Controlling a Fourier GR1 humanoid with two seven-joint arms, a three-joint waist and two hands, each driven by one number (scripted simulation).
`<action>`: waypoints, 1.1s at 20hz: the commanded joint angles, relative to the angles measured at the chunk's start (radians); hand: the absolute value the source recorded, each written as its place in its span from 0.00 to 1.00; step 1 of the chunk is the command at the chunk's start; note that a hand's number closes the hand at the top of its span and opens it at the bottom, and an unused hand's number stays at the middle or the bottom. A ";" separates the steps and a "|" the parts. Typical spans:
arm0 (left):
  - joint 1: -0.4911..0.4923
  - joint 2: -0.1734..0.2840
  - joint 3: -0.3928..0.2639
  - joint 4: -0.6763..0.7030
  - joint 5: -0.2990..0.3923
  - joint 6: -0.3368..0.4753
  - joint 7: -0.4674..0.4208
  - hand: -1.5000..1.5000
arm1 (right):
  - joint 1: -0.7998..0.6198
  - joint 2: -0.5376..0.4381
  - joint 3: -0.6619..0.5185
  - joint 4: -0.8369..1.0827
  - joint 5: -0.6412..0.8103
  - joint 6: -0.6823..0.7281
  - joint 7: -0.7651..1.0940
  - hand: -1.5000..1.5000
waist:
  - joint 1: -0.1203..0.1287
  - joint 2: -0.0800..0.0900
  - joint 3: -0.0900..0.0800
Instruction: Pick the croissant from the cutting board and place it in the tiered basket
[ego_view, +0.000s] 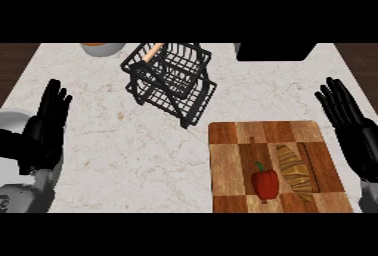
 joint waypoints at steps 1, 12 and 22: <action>-0.013 -0.041 -0.024 0.015 -0.009 -0.052 -0.025 0.50 | 0.010 0.018 0.000 -0.071 0.026 -0.049 0.094 0.00 | 0.018 0.015 0.021; 0.021 -0.093 -0.161 0.203 -0.032 -0.323 -0.183 0.50 | -0.088 0.332 0.121 0.284 0.194 -0.244 -0.030 0.00 | 0.026 0.018 0.021; 0.033 -0.119 -0.172 0.217 -0.059 -0.296 -0.194 0.50 | -0.114 -0.158 0.219 0.027 0.550 -0.200 0.412 0.00 | 0.003 -0.002 0.011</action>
